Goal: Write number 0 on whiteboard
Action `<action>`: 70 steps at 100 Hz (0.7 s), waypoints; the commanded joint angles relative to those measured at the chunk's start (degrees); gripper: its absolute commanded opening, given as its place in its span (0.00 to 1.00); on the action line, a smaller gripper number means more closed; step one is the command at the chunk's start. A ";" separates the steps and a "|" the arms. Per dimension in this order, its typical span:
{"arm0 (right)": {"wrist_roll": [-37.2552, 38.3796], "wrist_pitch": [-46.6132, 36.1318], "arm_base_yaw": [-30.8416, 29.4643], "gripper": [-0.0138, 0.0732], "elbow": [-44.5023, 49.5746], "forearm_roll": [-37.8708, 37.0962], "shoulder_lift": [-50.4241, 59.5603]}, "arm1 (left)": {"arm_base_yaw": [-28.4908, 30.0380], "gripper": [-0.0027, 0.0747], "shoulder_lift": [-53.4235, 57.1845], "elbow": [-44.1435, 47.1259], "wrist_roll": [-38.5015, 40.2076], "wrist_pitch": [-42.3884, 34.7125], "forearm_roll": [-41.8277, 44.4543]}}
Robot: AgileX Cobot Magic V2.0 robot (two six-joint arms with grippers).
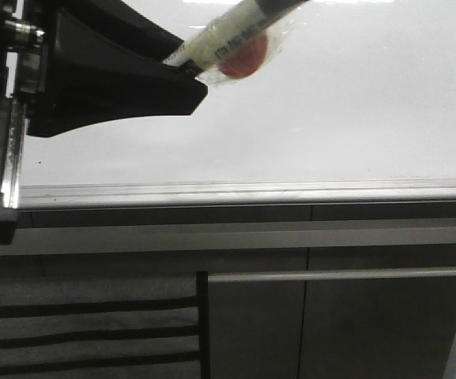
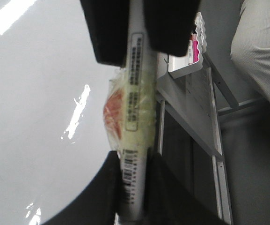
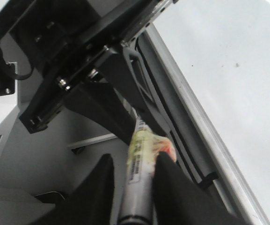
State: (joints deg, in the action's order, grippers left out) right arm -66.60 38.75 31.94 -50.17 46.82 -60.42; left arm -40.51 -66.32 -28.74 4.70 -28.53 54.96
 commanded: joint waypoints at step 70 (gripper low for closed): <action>-0.44 -16.24 -0.03 0.08 -3.83 2.03 -13.22 | 4.09 0.67 18.05 -3.66 -13.51 18.77 -21.69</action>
State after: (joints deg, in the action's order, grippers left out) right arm -66.82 25.98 32.04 -50.86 47.74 -72.01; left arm -36.57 -50.65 -30.47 -8.84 -8.98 34.71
